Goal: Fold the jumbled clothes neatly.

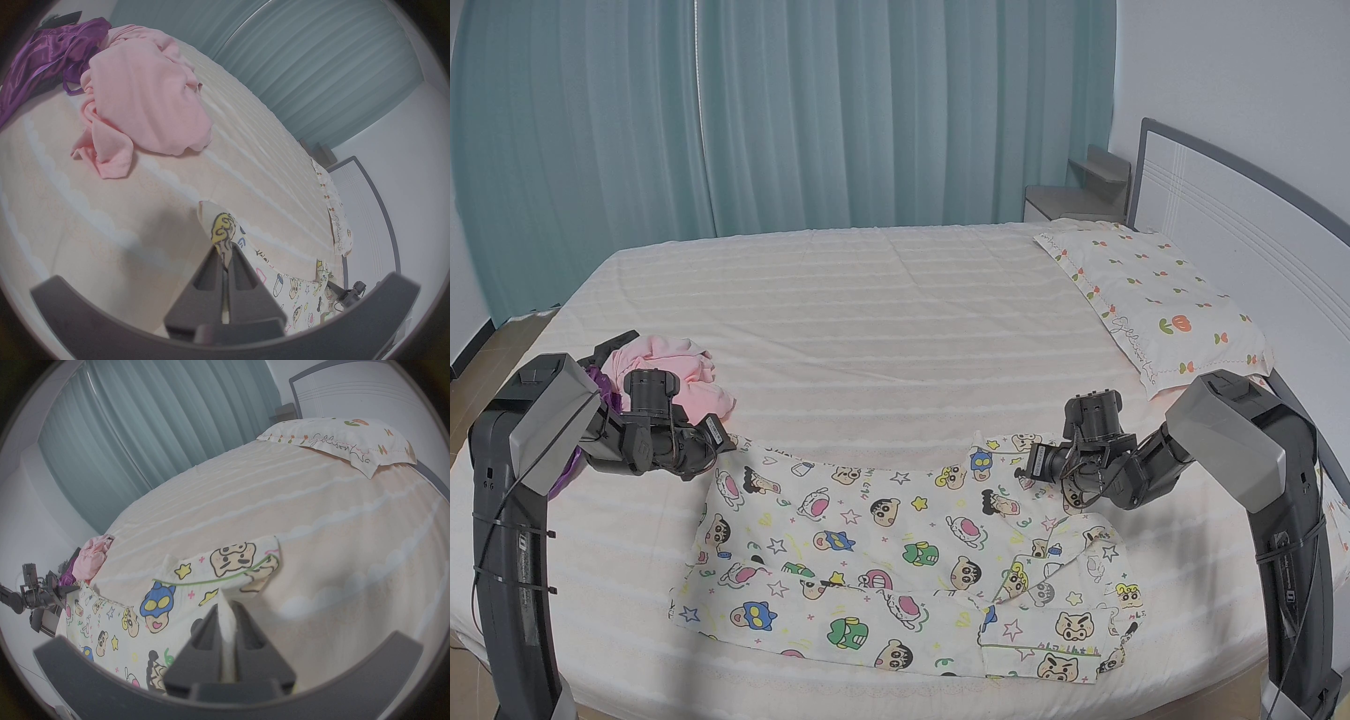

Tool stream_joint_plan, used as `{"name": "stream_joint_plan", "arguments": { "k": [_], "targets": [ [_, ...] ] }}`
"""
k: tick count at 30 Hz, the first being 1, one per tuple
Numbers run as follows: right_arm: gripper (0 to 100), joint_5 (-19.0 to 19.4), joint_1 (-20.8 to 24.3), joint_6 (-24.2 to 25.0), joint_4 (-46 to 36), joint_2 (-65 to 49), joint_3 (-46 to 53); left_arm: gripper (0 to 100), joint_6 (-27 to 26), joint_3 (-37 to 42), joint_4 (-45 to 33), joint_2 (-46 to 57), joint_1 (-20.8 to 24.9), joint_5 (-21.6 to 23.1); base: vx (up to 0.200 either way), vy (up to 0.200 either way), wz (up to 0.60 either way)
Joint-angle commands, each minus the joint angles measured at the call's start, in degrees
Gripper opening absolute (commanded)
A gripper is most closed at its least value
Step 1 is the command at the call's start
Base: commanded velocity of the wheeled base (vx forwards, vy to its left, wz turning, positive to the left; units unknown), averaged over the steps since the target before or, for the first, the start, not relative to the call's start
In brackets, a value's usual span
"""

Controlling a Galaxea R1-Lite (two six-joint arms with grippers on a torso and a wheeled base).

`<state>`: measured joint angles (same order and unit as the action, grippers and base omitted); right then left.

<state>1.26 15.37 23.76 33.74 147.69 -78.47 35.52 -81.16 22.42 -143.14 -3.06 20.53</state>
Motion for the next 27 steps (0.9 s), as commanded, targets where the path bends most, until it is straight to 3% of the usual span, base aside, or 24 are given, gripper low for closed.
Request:
{"name": "stream_joint_plan", "arguments": {
  "k": [1,9,17,27],
  "targets": [
    [0,2.44,-1.75,0.23,3.43,-0.82,4.12,0,0.42,0.04,-0.01,1.11,0.25,-1.19,0.000,0.000,0.00],
    [0,8.32,-3.95,0.23,15.12,-4.08,13.43,0,1.13,-0.57,-0.45,3.13,2.09,-5.32,0.000,0.000,0.00],
    [0,11.84,-4.39,0.23,20.22,-5.57,16.86,0,1.04,-0.75,-0.27,3.66,2.53,-7.61,0.000,0.000,0.00],
    [0,12.19,-4.65,0.23,25.06,-6.27,18.27,0,1.30,-0.49,-0.36,3.57,2.44,-7.43,0.000,0.000,0.00]
  ]
}}
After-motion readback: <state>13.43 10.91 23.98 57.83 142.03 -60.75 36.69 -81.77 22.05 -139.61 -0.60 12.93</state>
